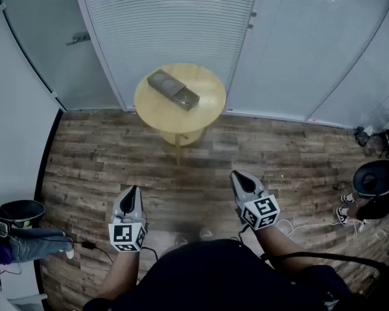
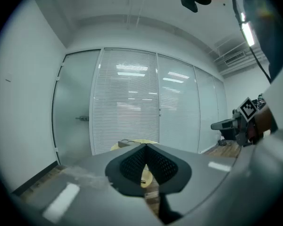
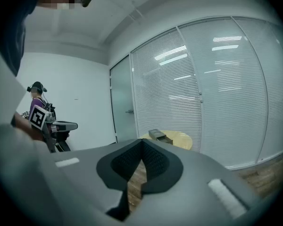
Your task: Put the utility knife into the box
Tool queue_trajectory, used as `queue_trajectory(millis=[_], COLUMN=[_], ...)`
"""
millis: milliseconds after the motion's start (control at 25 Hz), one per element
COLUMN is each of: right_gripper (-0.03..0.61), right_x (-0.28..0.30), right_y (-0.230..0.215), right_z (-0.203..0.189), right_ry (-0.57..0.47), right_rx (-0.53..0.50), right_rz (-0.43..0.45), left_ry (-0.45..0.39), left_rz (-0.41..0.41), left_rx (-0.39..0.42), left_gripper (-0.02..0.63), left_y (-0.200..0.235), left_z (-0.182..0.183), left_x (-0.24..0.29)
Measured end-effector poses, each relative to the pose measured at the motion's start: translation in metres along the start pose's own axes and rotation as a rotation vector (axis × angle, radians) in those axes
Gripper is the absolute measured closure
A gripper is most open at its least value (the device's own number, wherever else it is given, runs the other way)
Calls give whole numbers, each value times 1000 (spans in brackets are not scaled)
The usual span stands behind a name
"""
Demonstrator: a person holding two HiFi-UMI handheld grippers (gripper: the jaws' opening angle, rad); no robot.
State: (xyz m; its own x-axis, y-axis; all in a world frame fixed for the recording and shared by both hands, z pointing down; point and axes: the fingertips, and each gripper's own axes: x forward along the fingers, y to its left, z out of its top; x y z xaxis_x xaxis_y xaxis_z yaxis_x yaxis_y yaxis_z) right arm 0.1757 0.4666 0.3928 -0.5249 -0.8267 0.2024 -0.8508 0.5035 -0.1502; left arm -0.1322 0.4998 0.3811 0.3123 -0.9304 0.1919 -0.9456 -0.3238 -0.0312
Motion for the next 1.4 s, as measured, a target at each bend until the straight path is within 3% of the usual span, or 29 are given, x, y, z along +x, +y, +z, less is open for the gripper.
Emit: queue_trajectory(millis=[320, 600, 840, 1000, 1400], right_gripper=[571, 571, 571, 569, 571], right_x=[12, 17, 35, 70, 182], right_y=[14, 26, 4, -24, -104], right_z=[-10, 11, 9, 12, 53], right_ry=[6, -57, -42, -56, -67], right_rx=[18, 40, 44, 86, 106], right_rz=[-38, -71, -73, -50, 76], left_ry=[-67, -73, -124, -99, -119], left_rz=[-86, -104, -70, -26, 70], left_rx=[24, 30, 11, 6, 56], left_gripper=[611, 611, 611, 611, 611], left_y=[-3, 25, 34, 42, 55], left_z=[23, 23, 24, 26, 85], left_x=[21, 32, 53, 87, 194])
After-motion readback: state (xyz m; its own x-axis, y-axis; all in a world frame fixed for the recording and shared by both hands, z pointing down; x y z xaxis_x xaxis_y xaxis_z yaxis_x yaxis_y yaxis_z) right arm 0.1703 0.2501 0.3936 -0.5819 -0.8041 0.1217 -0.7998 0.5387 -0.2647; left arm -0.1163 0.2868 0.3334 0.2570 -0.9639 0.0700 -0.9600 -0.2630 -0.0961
